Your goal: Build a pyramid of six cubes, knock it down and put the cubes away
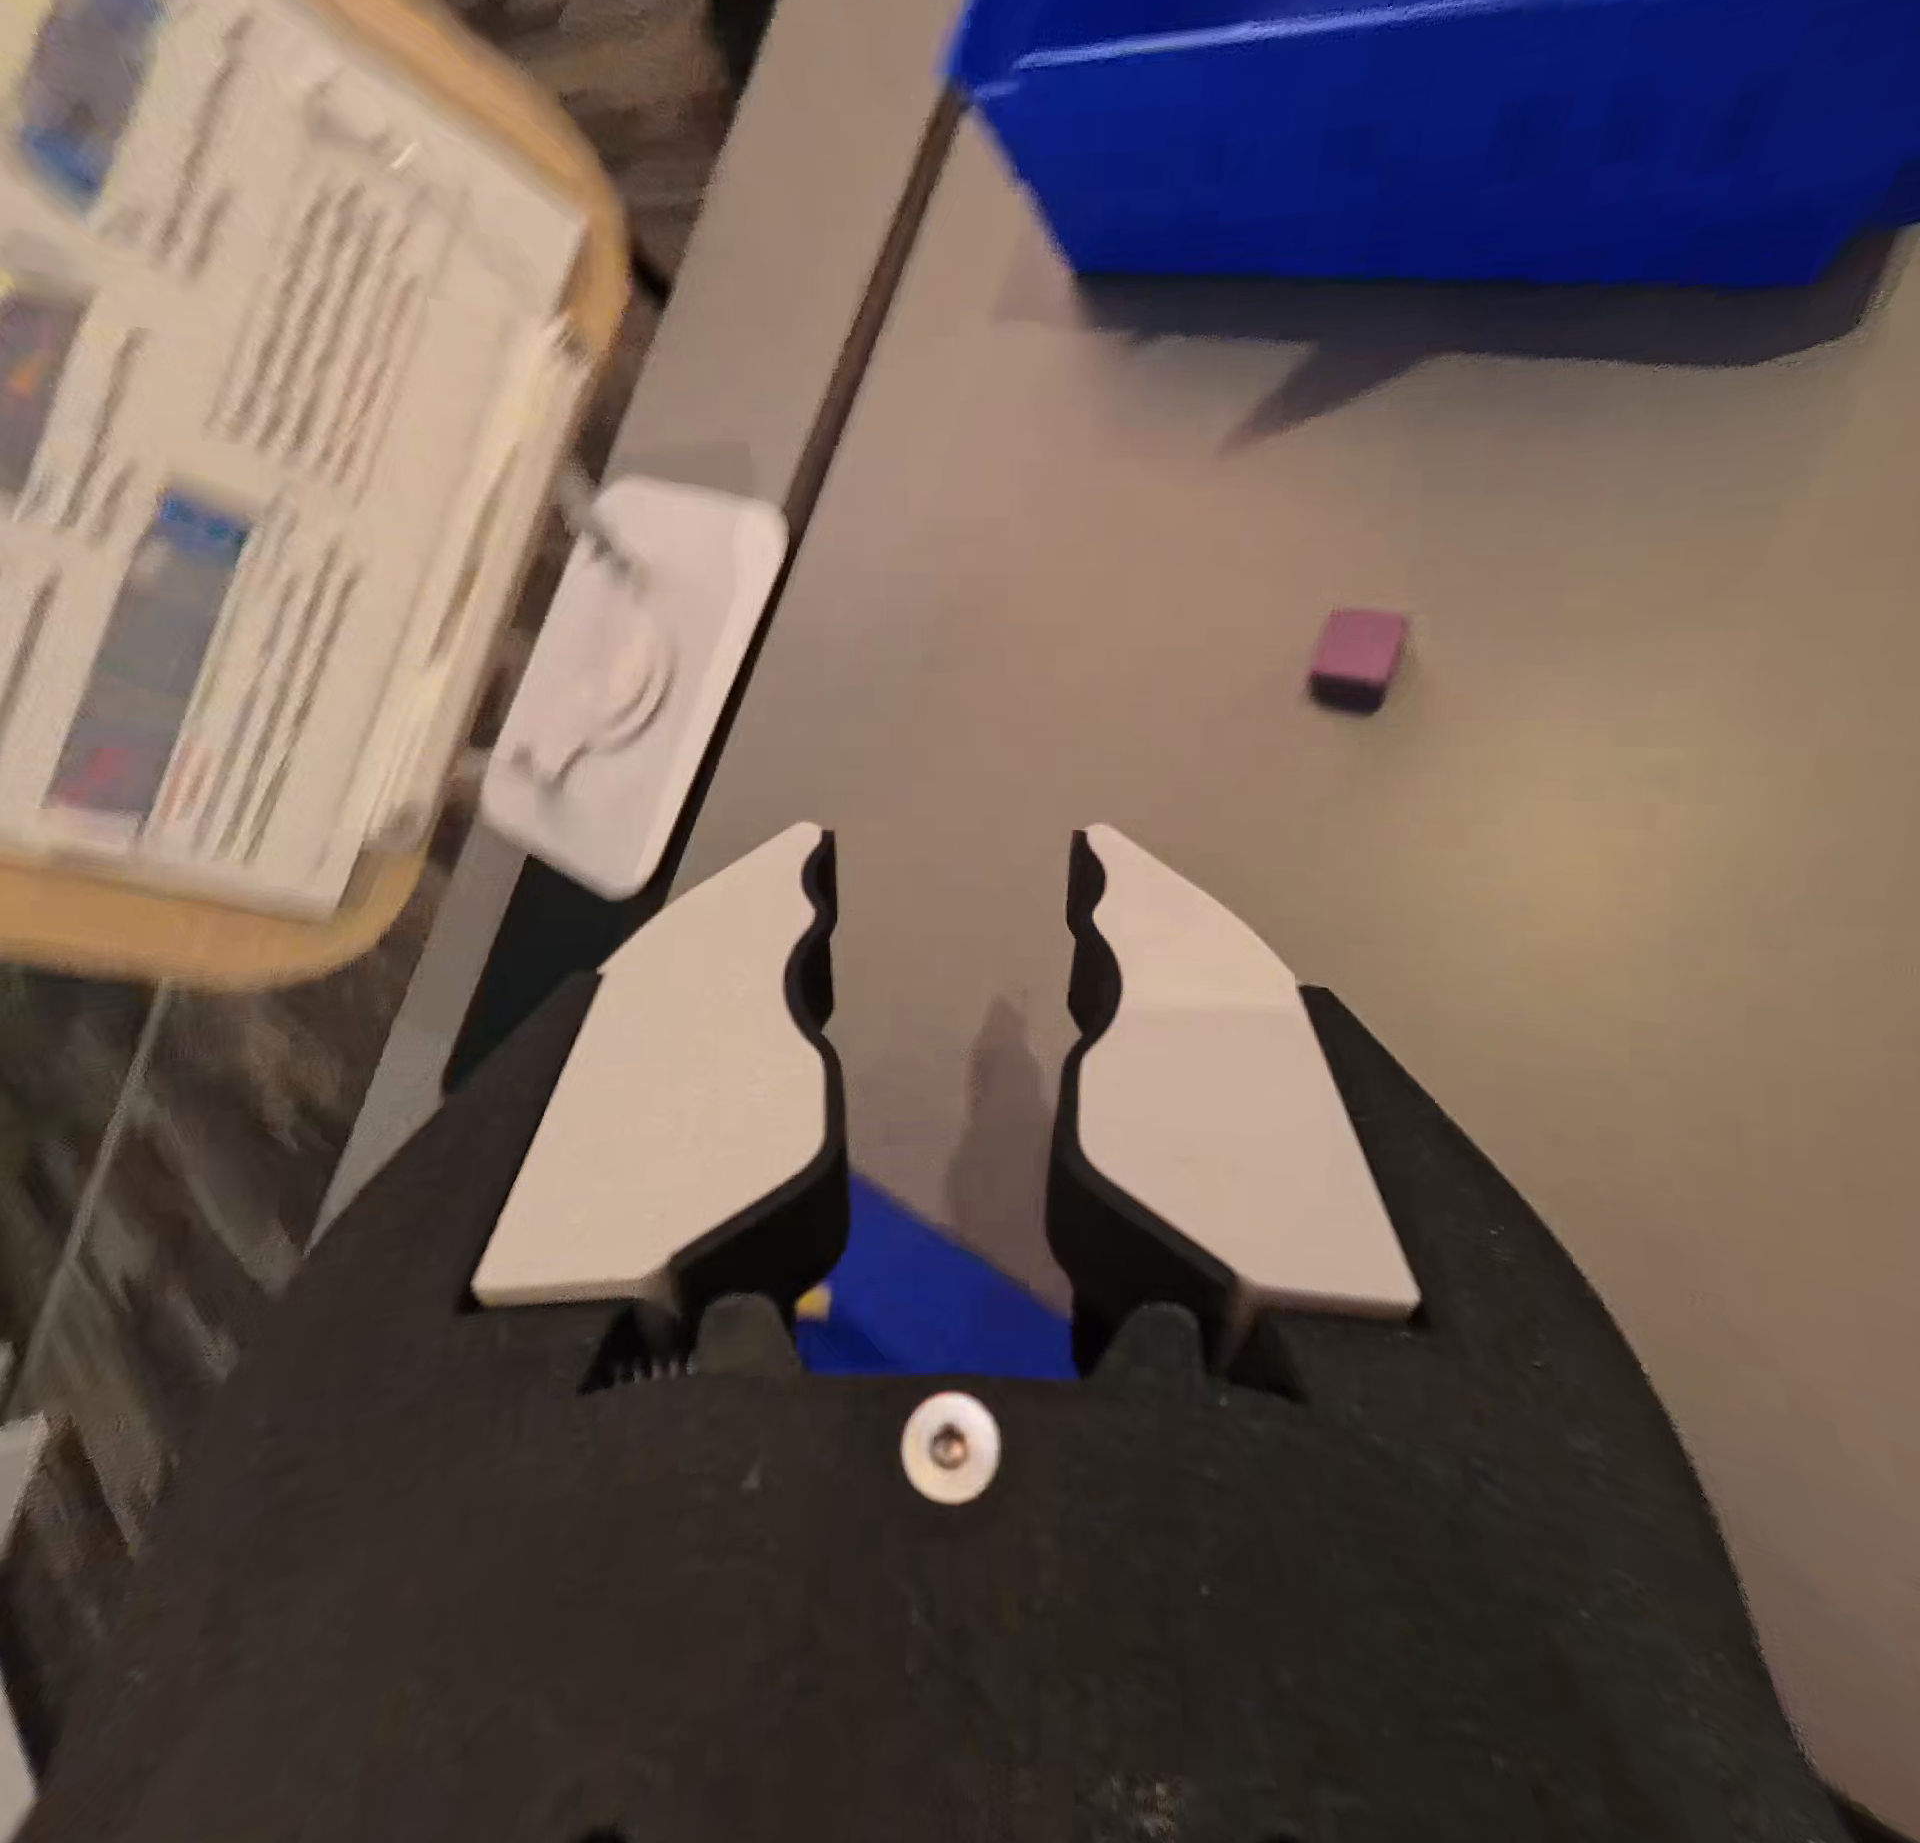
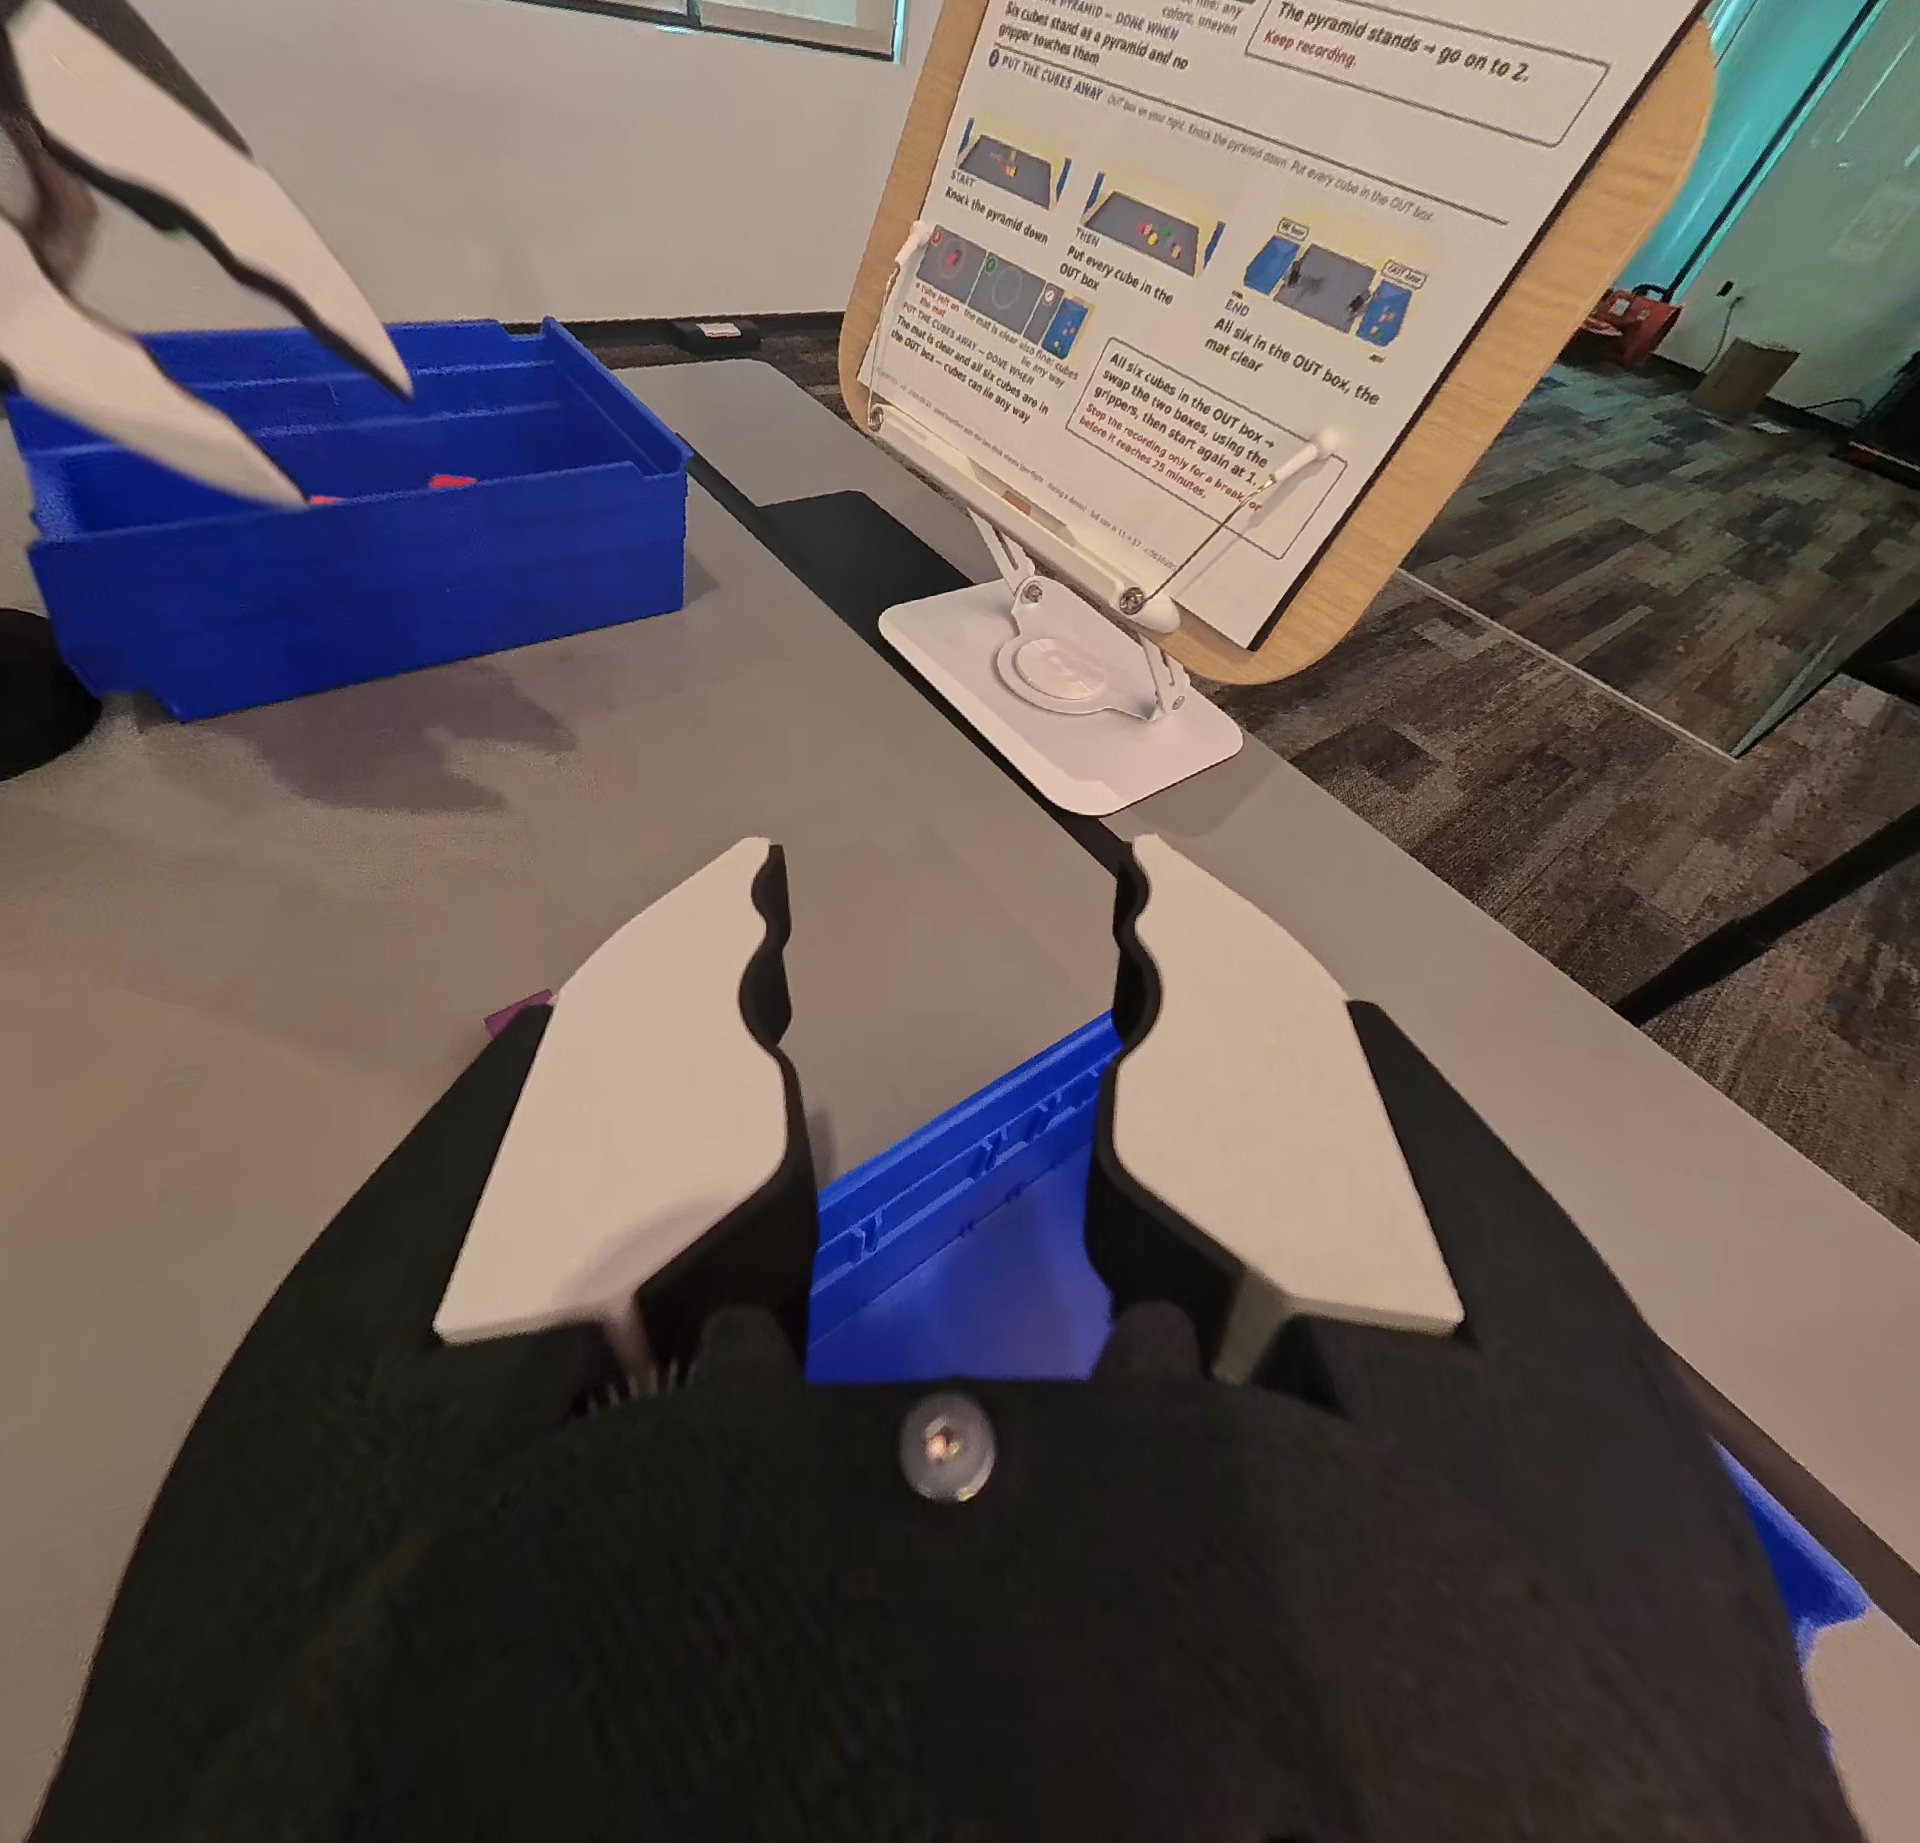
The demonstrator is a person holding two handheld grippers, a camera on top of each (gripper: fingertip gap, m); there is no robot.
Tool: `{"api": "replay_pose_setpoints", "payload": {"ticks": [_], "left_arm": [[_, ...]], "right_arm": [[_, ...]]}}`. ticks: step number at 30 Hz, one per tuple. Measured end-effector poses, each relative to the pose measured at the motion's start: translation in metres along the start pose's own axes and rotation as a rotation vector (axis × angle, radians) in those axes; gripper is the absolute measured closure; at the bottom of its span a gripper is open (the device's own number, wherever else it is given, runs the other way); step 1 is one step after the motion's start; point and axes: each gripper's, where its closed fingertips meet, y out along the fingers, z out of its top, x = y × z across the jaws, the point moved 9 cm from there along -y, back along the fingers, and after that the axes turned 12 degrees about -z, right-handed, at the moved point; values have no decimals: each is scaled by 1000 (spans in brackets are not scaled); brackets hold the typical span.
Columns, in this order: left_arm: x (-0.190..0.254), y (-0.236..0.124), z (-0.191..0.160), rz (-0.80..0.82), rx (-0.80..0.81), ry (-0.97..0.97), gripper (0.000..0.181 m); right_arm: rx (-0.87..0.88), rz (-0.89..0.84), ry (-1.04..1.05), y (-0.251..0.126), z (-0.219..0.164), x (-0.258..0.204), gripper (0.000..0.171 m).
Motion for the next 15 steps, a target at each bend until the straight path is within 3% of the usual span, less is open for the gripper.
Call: {"api": "replay_pose_setpoints", "payload": {"ticks": [3, 6, 10, 15], "left_arm": [[-25, -53, -50, 206, -56, -124, 142], [-47, -71, -106, 369, -226, -191, 138], [-68, -48, -170, 237, -374, -327, 137], [-102, -20, -205, 197, -306, -712, 148]], "right_arm": [[18, -2, 17, -3, 0, 3, 110], [30, -1, 36, -6, 0, 6, 110], [33, -3, 46, -7, -1, 7, 110], [12, -3, 36, -4, -4, 6, 110]]}}
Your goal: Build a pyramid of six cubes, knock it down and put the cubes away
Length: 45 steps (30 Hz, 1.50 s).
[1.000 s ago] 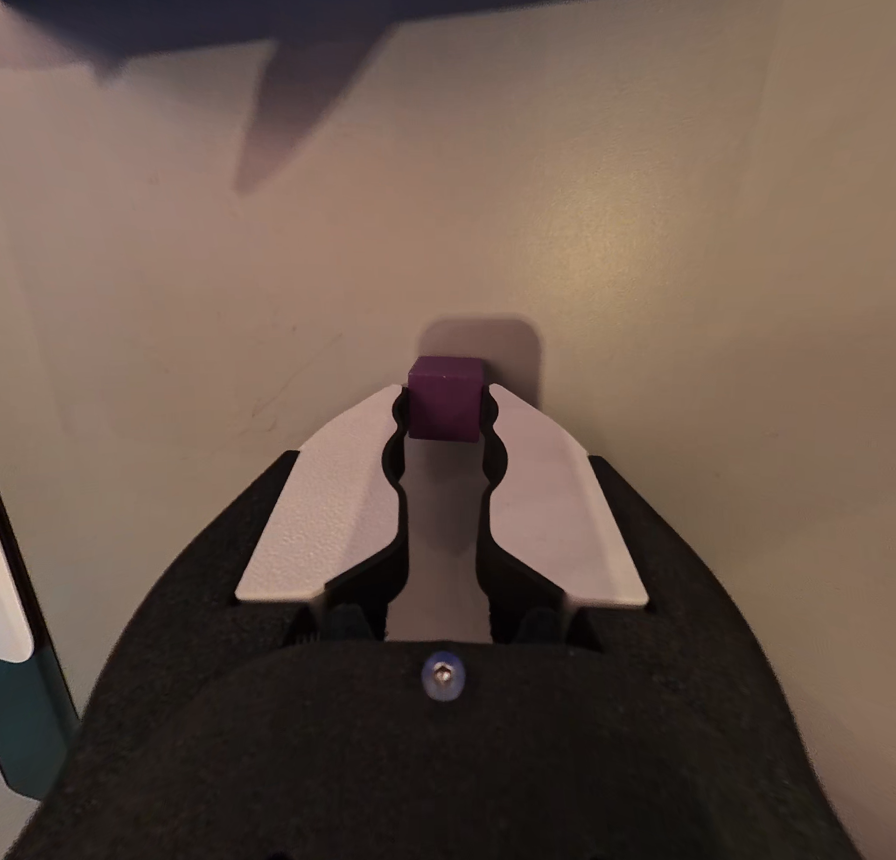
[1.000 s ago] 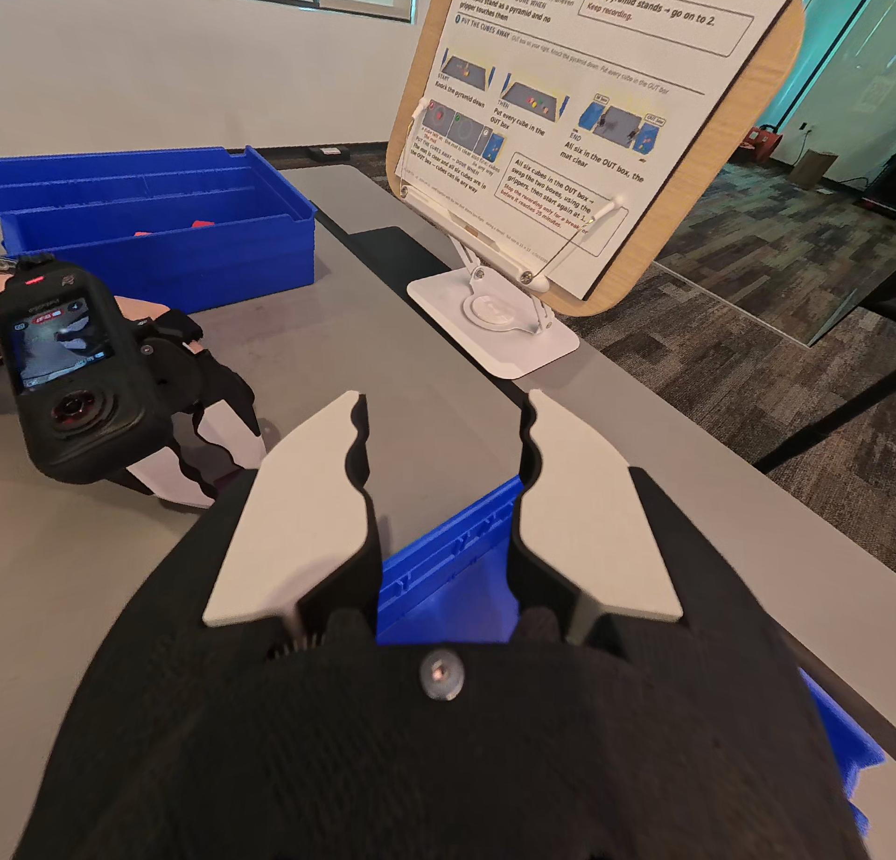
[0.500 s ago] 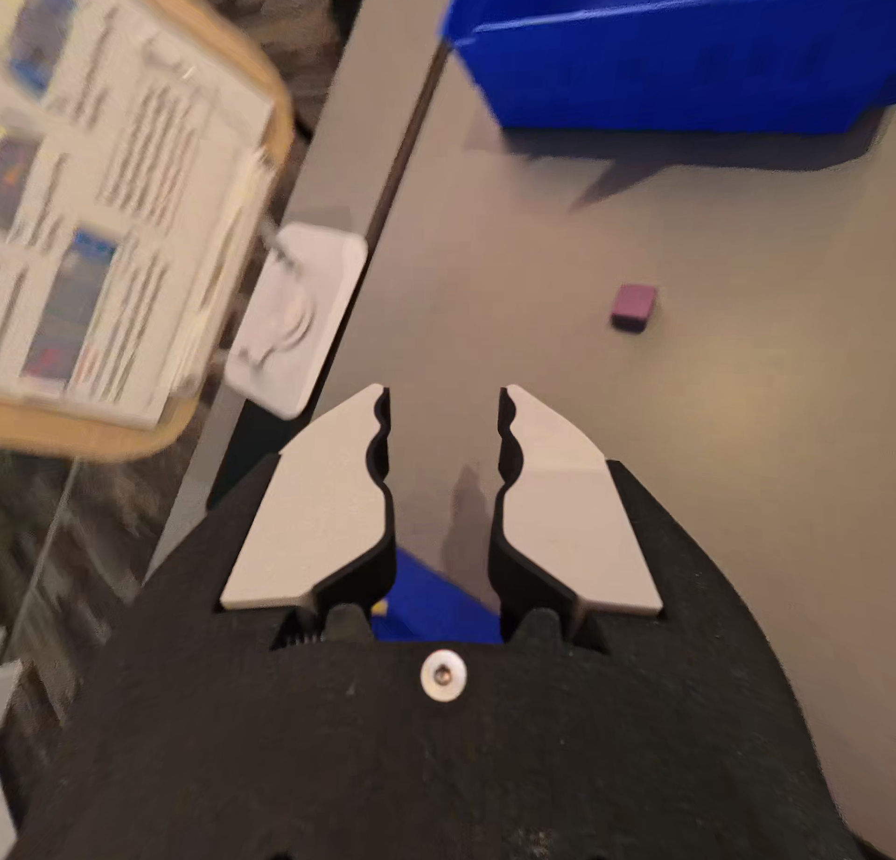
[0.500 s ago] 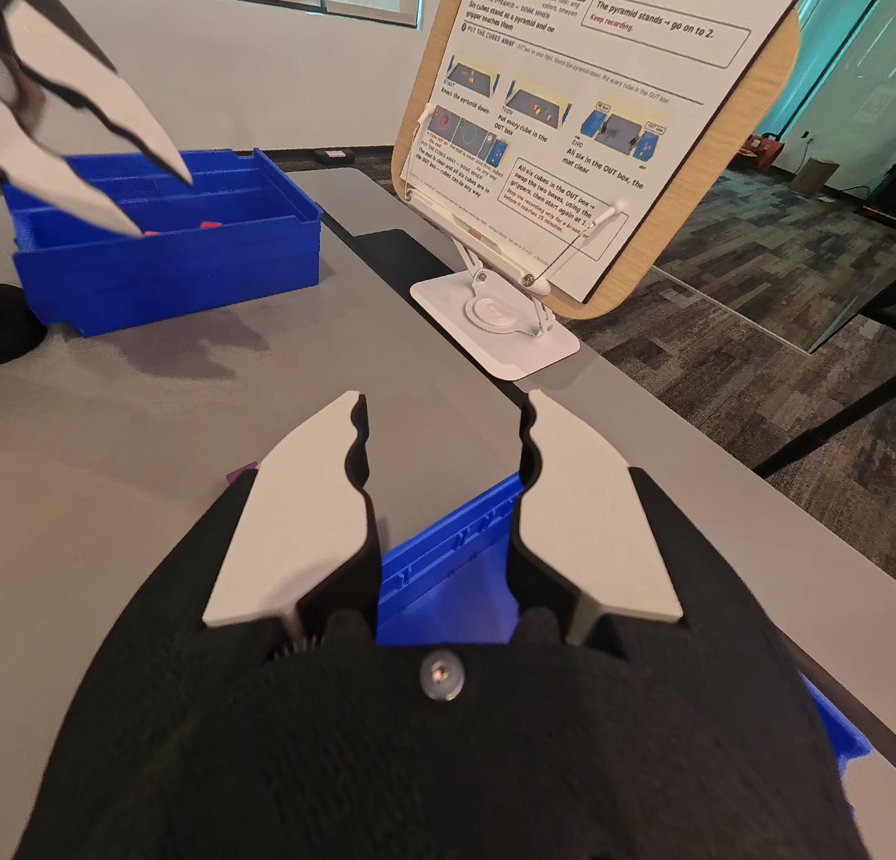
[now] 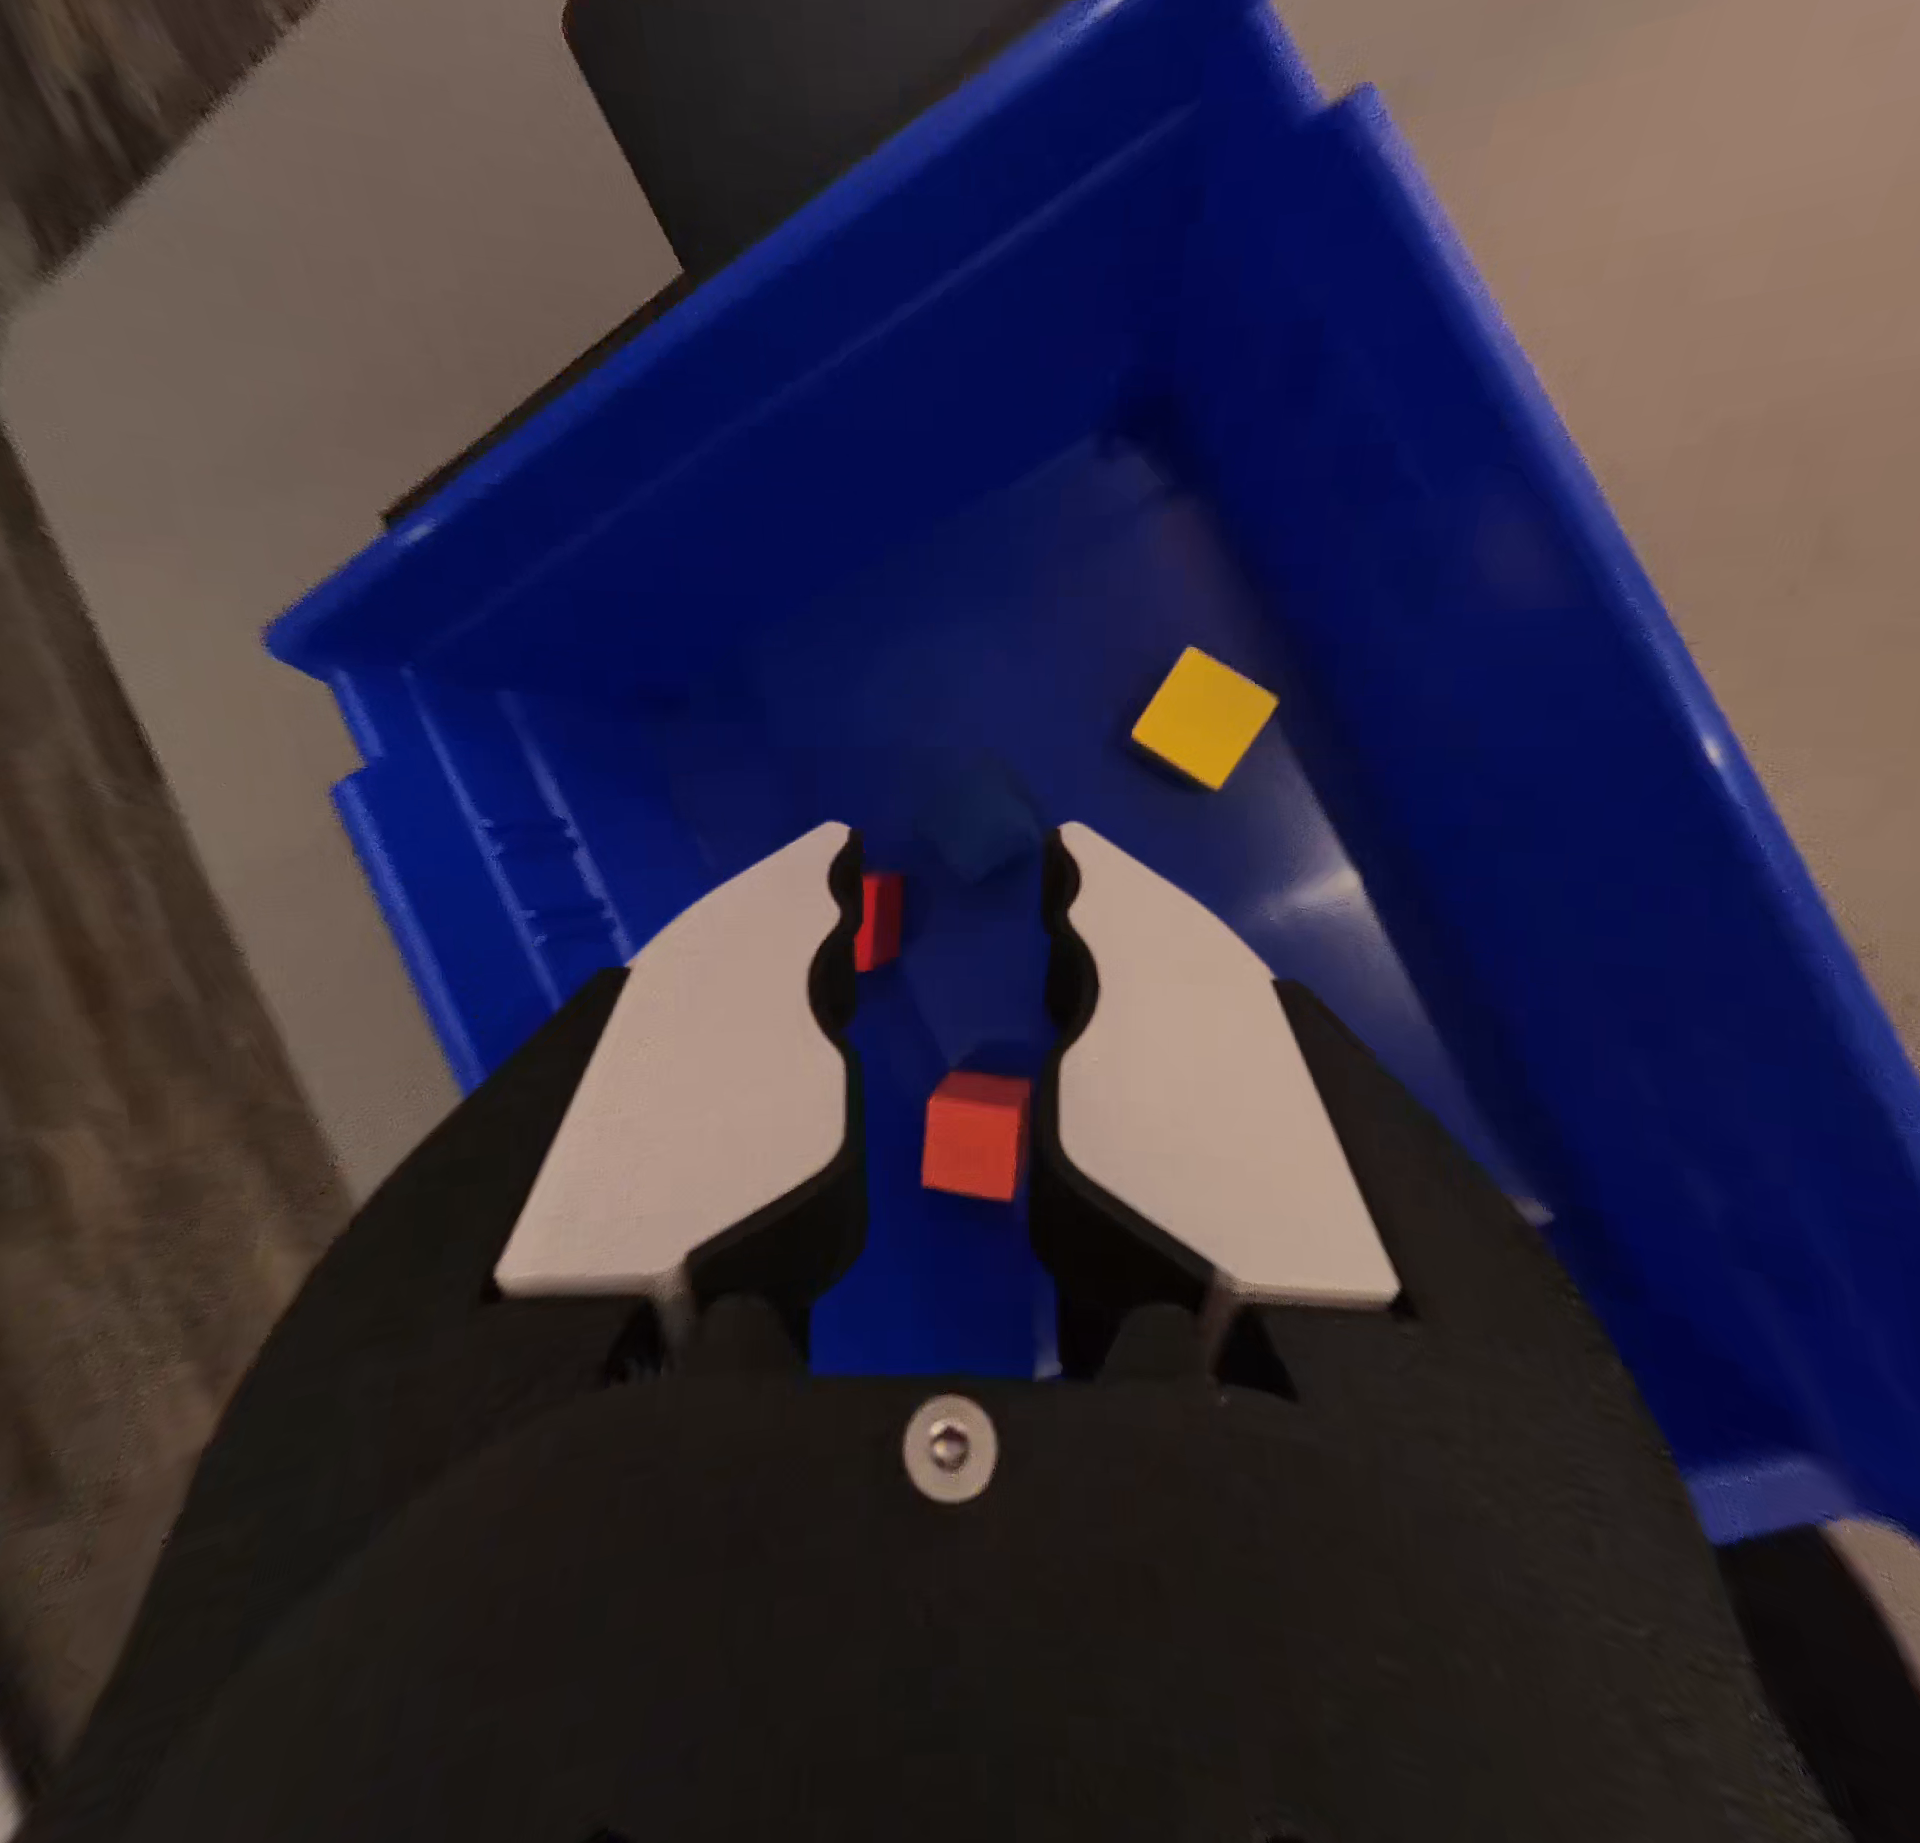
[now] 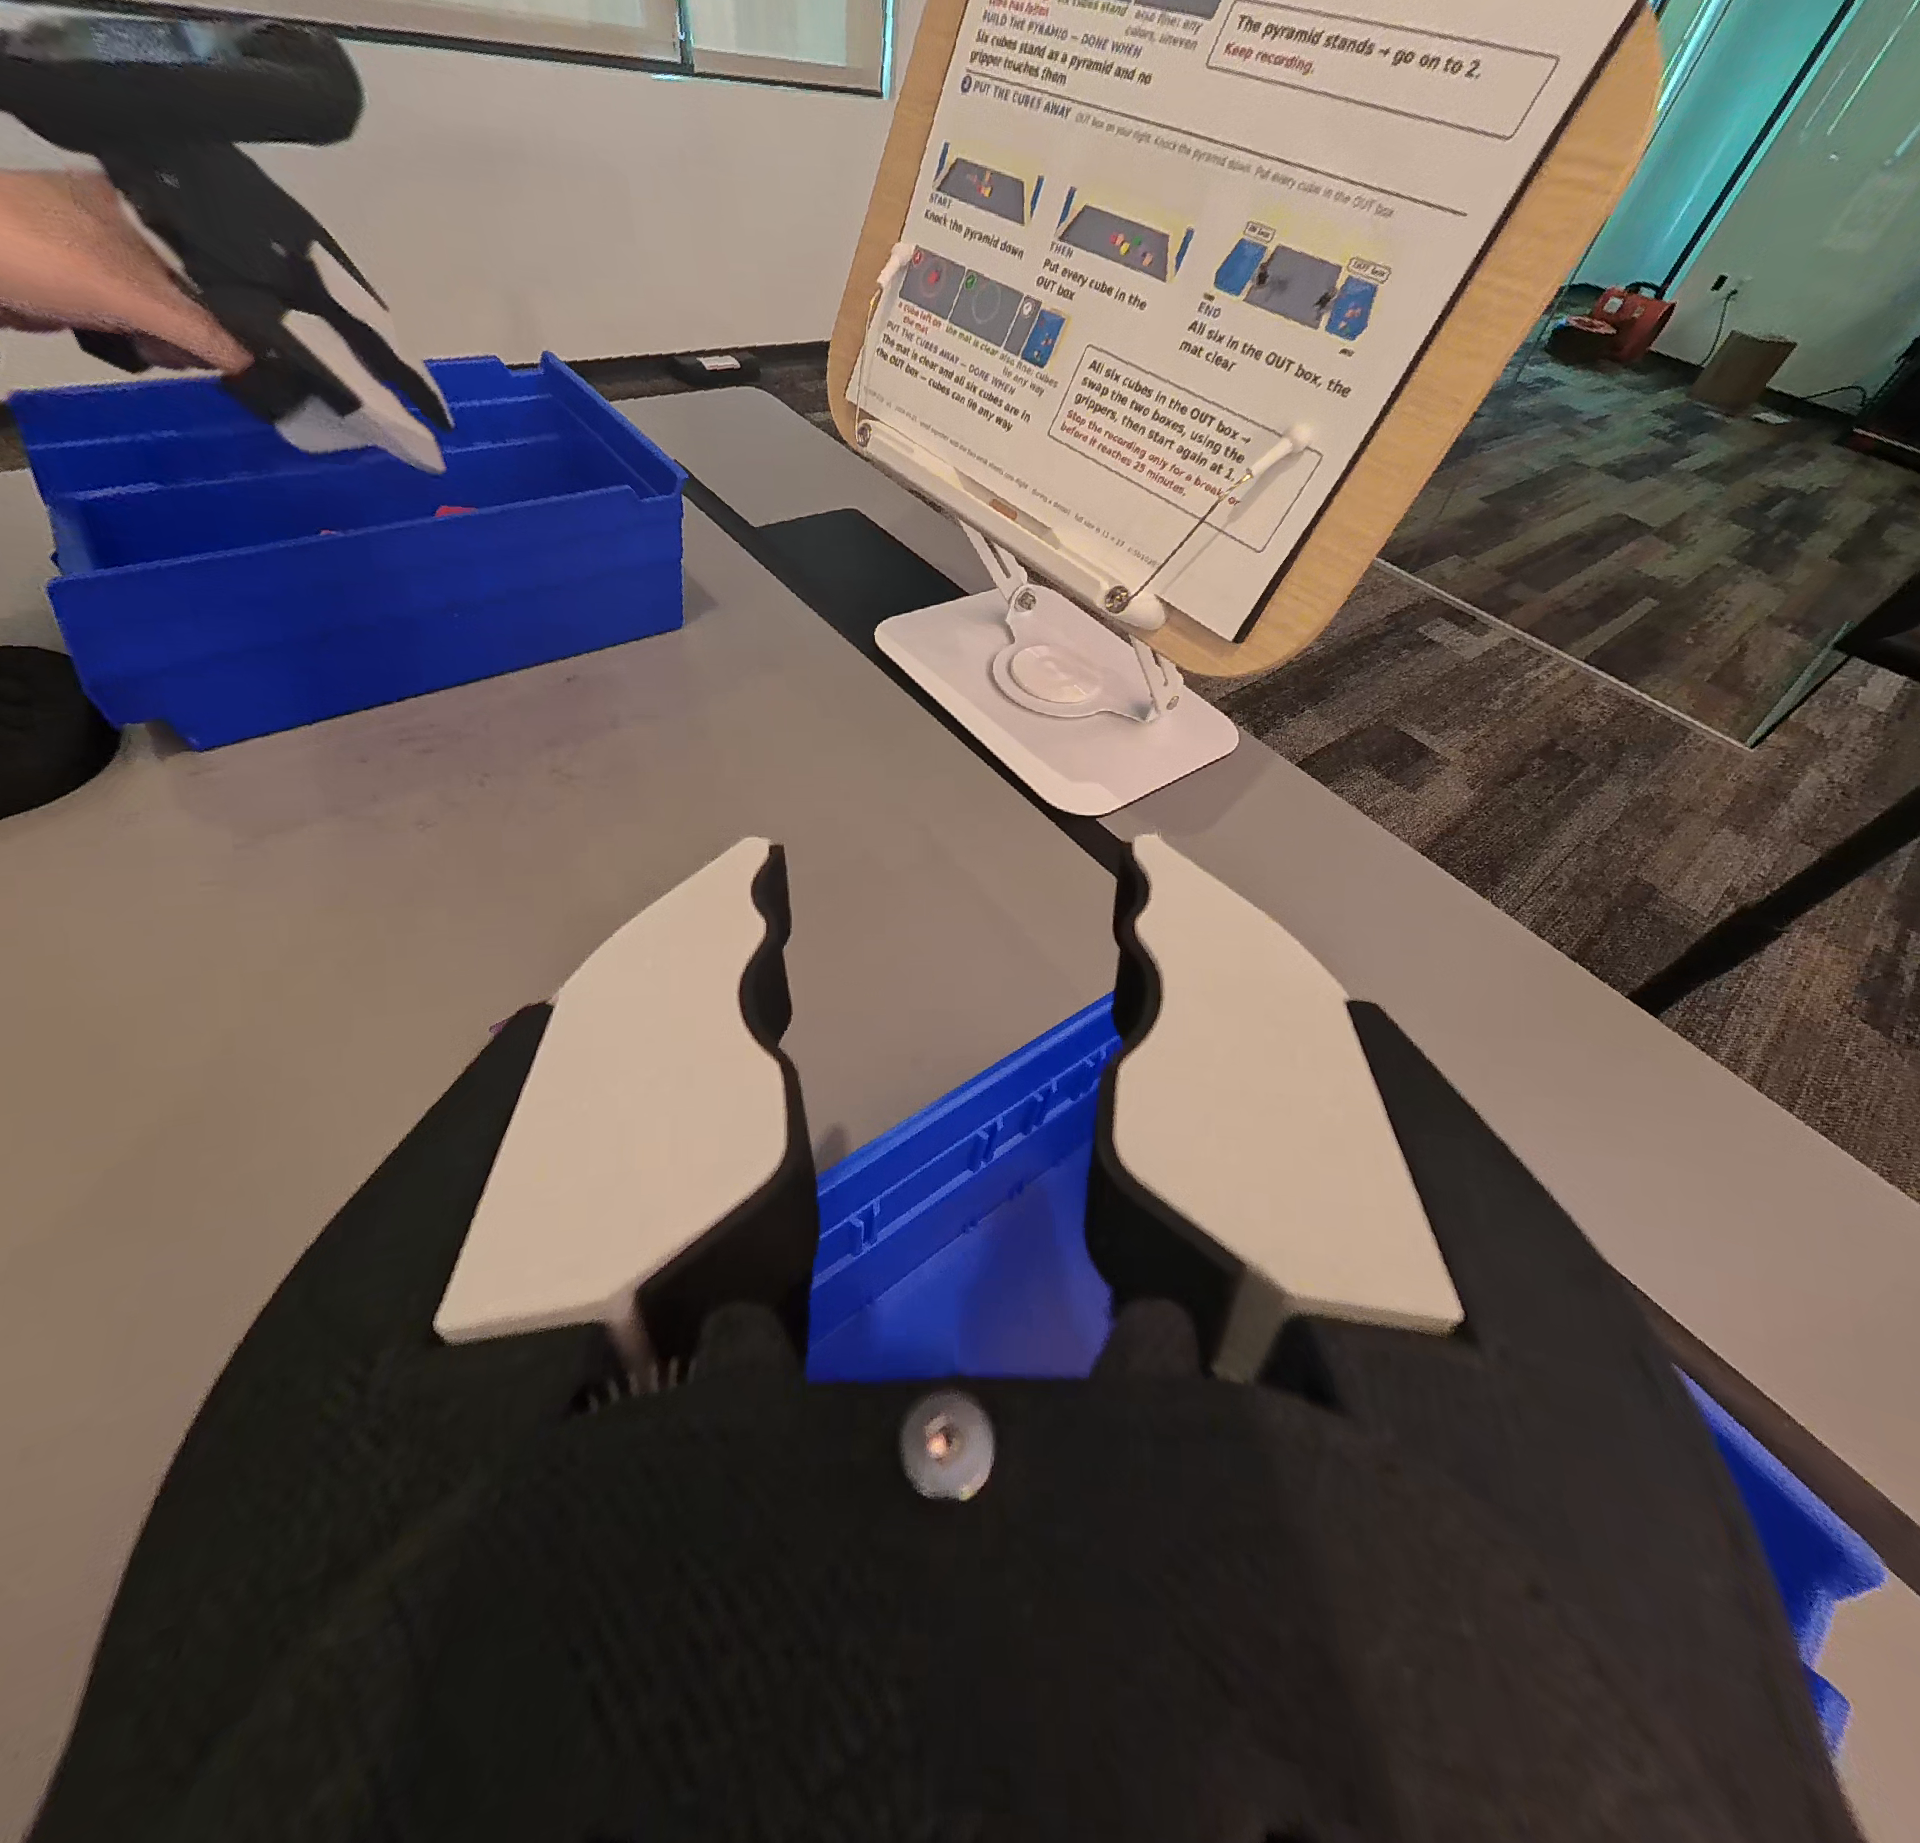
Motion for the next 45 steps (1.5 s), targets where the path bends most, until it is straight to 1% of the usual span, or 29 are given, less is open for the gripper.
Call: {"api": "replay_pose_setpoints", "payload": {"ticks": [3, 6, 8, 16, 21, 26, 30, 35, 37, 40, 42, 45], "left_arm": [[-7, 19, 0, -31, -42, -148, 149], [-8, 33, 0, -28, -91, -262, 149], [-10, 40, 0, -15, -116, -304, 148], [-10, 59, -3, -51, -171, -403, 146], [-13, 59, -3, 26, -196, -406, 146], [-13, 60, -2, 49, -203, -390, 144], [-14, 65, -4, 67, -240, -381, 142], [-15, 72, -7, 46, -261, -394, 142], [-14, 76, -8, 28, -271, -390, 149], [-16, 77, -6, 16, -253, -370, 152], [-17, 68, -6, -1, -249, -368, 152], [-16, 33, 0, 19, -153, -364, 152]], "right_arm": [[-10, 2, 3, 3, -2, 0, 110], [-22, 1, -1, 4, -4, 0, 110], [-27, 2, -4, 5, -4, -1, 110], [-46, 7, -7, 8, -6, -1, 109], [-59, 6, -15, 9, -7, -2, 109], [-66, 8, -19, 10, -8, -2, 108], [-76, 9, -21, 11, -9, -2, 108], [-84, 11, -24, 12, -10, -3, 108], [-87, 11, -27, 12, -11, -3, 108], [-92, 10, -28, 12, -11, -3, 108], [-93, 10, -28, 12, -11, -3, 108], [-102, 14, -32, 14, -13, -3, 108]]}}
